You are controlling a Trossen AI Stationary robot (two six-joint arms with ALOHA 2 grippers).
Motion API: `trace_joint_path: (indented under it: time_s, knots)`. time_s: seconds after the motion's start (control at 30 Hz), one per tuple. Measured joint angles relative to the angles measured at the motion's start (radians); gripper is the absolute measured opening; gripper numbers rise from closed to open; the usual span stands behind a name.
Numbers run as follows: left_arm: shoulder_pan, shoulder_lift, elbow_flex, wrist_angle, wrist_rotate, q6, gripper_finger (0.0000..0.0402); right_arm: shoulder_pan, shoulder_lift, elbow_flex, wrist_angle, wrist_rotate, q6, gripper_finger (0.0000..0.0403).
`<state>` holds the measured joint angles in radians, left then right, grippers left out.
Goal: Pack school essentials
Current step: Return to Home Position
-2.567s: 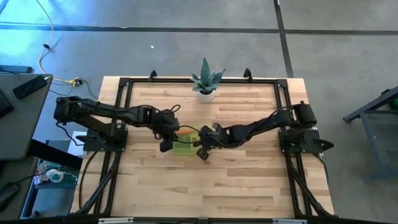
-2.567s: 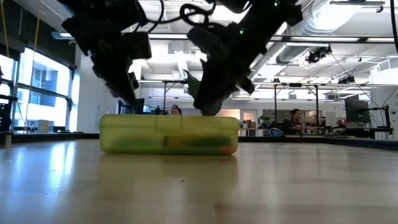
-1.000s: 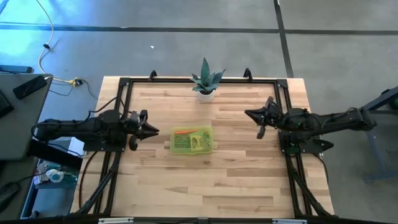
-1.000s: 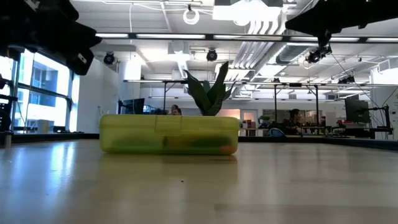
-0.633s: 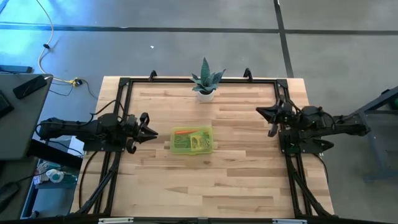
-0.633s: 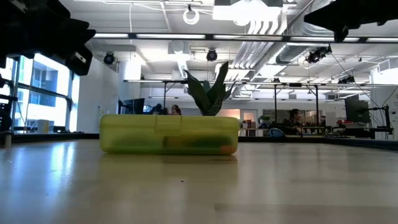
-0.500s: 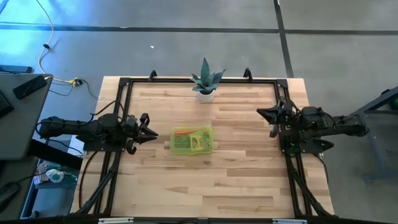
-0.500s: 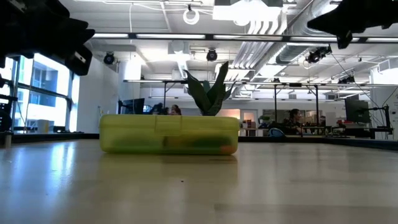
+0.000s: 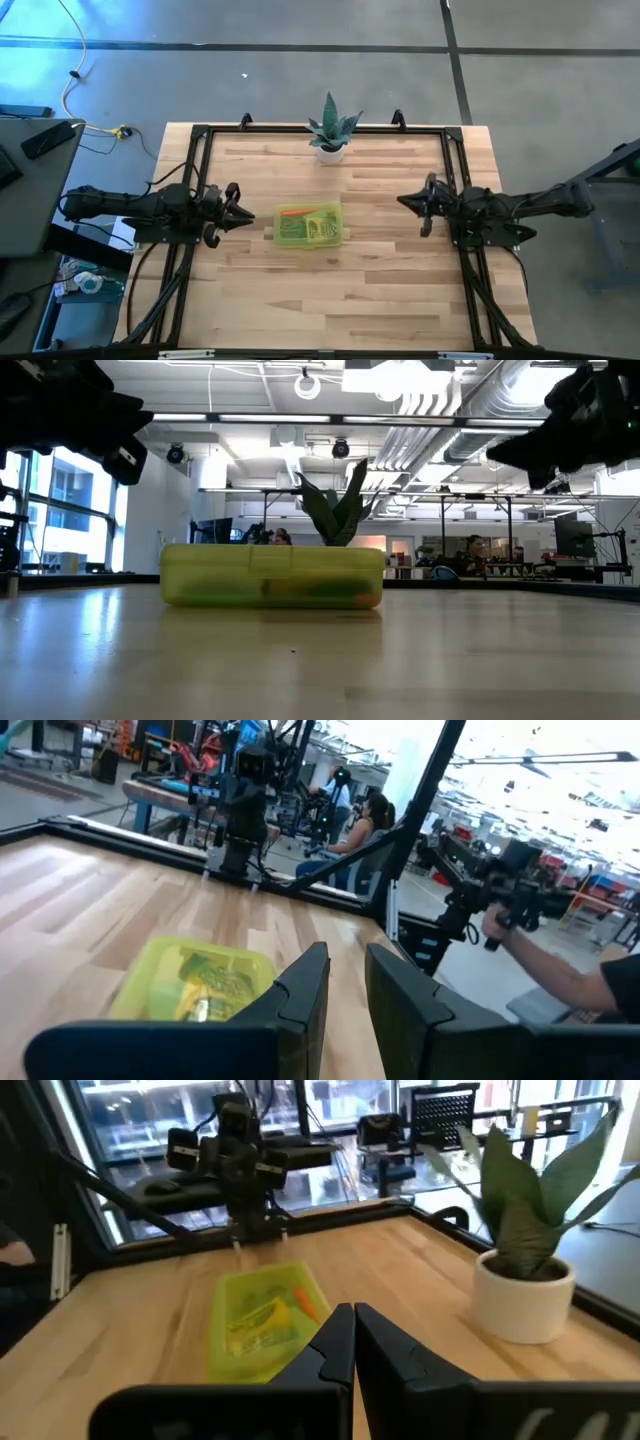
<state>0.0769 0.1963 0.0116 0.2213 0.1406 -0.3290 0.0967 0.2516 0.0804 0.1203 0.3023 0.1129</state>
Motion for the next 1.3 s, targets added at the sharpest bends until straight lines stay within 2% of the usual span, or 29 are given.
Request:
trace_joint_path:
  time_s: [0.1,0.2,0.4,0.63,0.73,0.97,1.3]
  knots:
    - [0.0,0.0,0.0,0.0,0.0,-0.006,0.0062,0.0,0.0,-0.067,0.074,-0.025,0.002,0.0]
    - [0.0,0.0,0.0,0.0,0.001,-0.008,0.0062,0.0,0.0,-0.07,0.055,-0.032,0.02,0.0]
    - [0.0,0.0,0.0,0.001,0.001,-0.008,0.0062,-0.001,0.001,-0.07,0.067,0.019,-0.058,0.0]
    - [0.0,0.0,0.0,0.0,0.002,-0.008,0.0062,-0.001,0.0,-0.07,0.025,0.111,-0.023,0.0]
    - [0.0,0.0,0.0,0.0,0.002,-0.008,0.0062,-0.001,0.003,-0.07,-0.035,0.114,0.039,0.0]
    - [0.0,0.0,0.001,0.0,0.002,0.13,0.0062,-0.001,0.006,-0.07,-0.053,0.117,0.158,0.0]
    - [0.0,0.0,0.001,0.0,0.002,0.123,0.0062,-0.001,0.007,-0.07,-0.054,0.112,0.151,0.0]
